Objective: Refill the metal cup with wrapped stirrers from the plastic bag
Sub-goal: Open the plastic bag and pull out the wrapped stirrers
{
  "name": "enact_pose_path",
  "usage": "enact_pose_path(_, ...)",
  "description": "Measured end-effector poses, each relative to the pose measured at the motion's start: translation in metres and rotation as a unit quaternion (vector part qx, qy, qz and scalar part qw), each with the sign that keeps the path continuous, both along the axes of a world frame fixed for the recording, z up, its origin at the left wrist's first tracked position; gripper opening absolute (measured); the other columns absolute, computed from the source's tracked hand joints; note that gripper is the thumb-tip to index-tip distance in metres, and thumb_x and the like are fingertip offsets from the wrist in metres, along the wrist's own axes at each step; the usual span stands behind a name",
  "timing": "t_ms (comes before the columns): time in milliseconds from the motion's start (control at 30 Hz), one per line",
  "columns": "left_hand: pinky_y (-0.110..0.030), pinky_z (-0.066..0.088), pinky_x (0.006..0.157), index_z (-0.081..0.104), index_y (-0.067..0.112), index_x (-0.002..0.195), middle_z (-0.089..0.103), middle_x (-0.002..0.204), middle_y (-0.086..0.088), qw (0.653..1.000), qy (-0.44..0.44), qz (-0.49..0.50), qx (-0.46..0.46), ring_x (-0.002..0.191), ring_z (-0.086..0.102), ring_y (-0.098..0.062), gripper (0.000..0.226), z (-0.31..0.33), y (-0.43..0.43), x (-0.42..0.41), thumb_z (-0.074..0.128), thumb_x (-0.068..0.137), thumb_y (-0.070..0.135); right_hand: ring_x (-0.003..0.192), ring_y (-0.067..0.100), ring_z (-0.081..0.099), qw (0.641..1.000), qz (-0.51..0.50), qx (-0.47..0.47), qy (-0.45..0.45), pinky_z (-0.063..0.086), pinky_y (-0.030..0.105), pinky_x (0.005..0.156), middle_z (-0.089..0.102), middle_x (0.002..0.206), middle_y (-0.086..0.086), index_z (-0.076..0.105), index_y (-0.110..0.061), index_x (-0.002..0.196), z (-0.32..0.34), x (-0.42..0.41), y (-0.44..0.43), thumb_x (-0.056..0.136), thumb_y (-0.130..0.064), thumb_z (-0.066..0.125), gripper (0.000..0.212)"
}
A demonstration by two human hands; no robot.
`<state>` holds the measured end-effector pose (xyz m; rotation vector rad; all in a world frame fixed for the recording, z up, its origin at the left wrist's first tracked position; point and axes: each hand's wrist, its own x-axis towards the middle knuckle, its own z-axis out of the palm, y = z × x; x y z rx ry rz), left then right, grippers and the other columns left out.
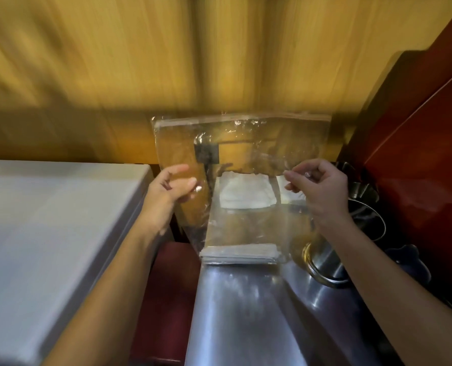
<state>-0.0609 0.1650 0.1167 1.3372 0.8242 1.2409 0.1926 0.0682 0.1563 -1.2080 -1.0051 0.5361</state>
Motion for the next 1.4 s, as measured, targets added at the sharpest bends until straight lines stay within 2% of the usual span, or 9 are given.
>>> enact_pose_path(267,-0.022,0.055,0.067,0.072,0.023,0.084,0.075,0.078,0.003,1.000,-0.010,-0.008,-0.020,0.076,0.068,-0.012,0.008,-0.007,-0.004,0.011,0.070,0.077,0.024,0.086,0.012,0.063,0.992,-0.008,-0.122,-0.007,0.050,0.025,0.073,0.065,0.090,-0.003,0.058,-0.020,0.096,-0.036,0.013,-0.003,0.074,-0.023,0.074,0.028)
enact_pose_path(433,-0.026,0.049,0.078,0.073,0.031,0.081,0.075,0.082,0.009,0.989,0.114,-0.077,-0.062,0.086,0.068,-0.010,0.017,-0.024,-0.011,0.009,0.077,0.067,0.023,0.059,0.008,0.065,0.990,0.016,-0.140,0.015,0.049,0.031,0.070,0.069,0.059,-0.002,0.065,-0.018,0.073,-0.051,0.015,-0.012,0.076,-0.011,0.071,0.010)
enact_pose_path(600,-0.018,0.050,0.063,0.068,0.013,0.070,0.071,0.060,0.005,0.992,0.046,0.060,-0.100,0.064,0.065,-0.006,0.014,-0.043,-0.014,0.023,0.064,0.082,0.007,0.075,0.009,0.065,0.984,0.066,-0.164,-0.034,0.049,0.024,0.069,0.070,0.074,-0.004,0.065,-0.026,0.077,-0.050,0.015,-0.013,0.071,-0.020,0.075,0.014)
enact_pose_path(667,-0.026,0.051,0.073,0.065,0.011,0.083,0.072,0.075,0.001,0.988,0.049,0.096,-0.114,0.078,0.065,-0.013,0.003,-0.042,-0.010,0.028,0.066,0.082,0.009,0.071,0.005,0.064,0.971,0.096,-0.199,-0.093,0.048,0.024,0.068,0.070,0.070,-0.006,0.066,-0.028,0.070,-0.053,0.015,-0.015,0.072,-0.017,0.075,0.014)
enact_pose_path(833,-0.042,0.046,0.092,0.042,0.016,0.119,0.051,0.120,-0.012,0.901,0.235,0.364,-0.015,0.109,0.053,-0.028,0.054,-0.030,-0.034,0.042,0.073,0.075,0.021,0.064,0.013,0.065,0.978,0.017,-0.182,-0.096,0.051,0.041,0.066,0.070,0.061,-0.010,0.065,-0.030,0.063,-0.060,0.010,-0.017,0.074,-0.017,0.071,0.018)
enact_pose_path(933,-0.031,0.046,0.062,0.043,0.033,0.090,0.057,0.080,0.007,0.911,0.337,0.196,0.137,0.071,0.056,-0.012,0.018,-0.029,-0.072,0.065,0.059,0.082,0.037,0.066,0.010,0.065,0.977,0.030,-0.171,-0.123,0.052,0.031,0.062,0.069,0.063,-0.013,0.065,-0.029,0.066,-0.053,0.003,-0.015,0.075,-0.020,0.070,0.013)
enact_pose_path(1067,-0.034,0.043,0.065,0.049,0.018,0.102,0.067,0.088,-0.006,0.795,0.590,-0.008,0.140,0.082,0.063,-0.027,0.068,-0.035,-0.101,0.110,0.039,0.070,0.078,0.058,0.007,0.062,0.980,0.057,-0.136,-0.132,0.048,0.022,0.059,0.066,0.055,-0.007,0.064,-0.021,0.065,-0.041,-0.010,-0.010,0.075,-0.011,0.071,0.016)
enact_pose_path(1233,-0.037,0.042,0.072,0.049,0.005,0.118,0.069,0.101,-0.013,0.796,0.576,0.049,0.179,0.091,0.064,-0.036,0.051,-0.025,-0.102,0.142,0.040,0.084,0.042,0.063,0.010,0.059,0.968,0.023,-0.144,-0.205,0.045,0.025,0.062,0.062,0.061,-0.010,0.057,-0.029,0.057,-0.035,-0.029,-0.009,0.077,-0.014,0.070,0.028)
enact_pose_path(1400,-0.035,0.041,0.066,0.063,0.007,0.089,0.070,0.091,-0.017,0.846,0.507,0.064,0.155,0.084,0.063,-0.037,0.029,-0.012,-0.092,0.136,0.040,0.089,0.025,0.053,0.004,0.057,0.984,0.111,-0.092,-0.107,0.048,0.026,0.061,0.064,0.056,-0.012,0.062,-0.028,0.067,-0.032,-0.018,-0.017,0.072,-0.029,0.071,0.010)
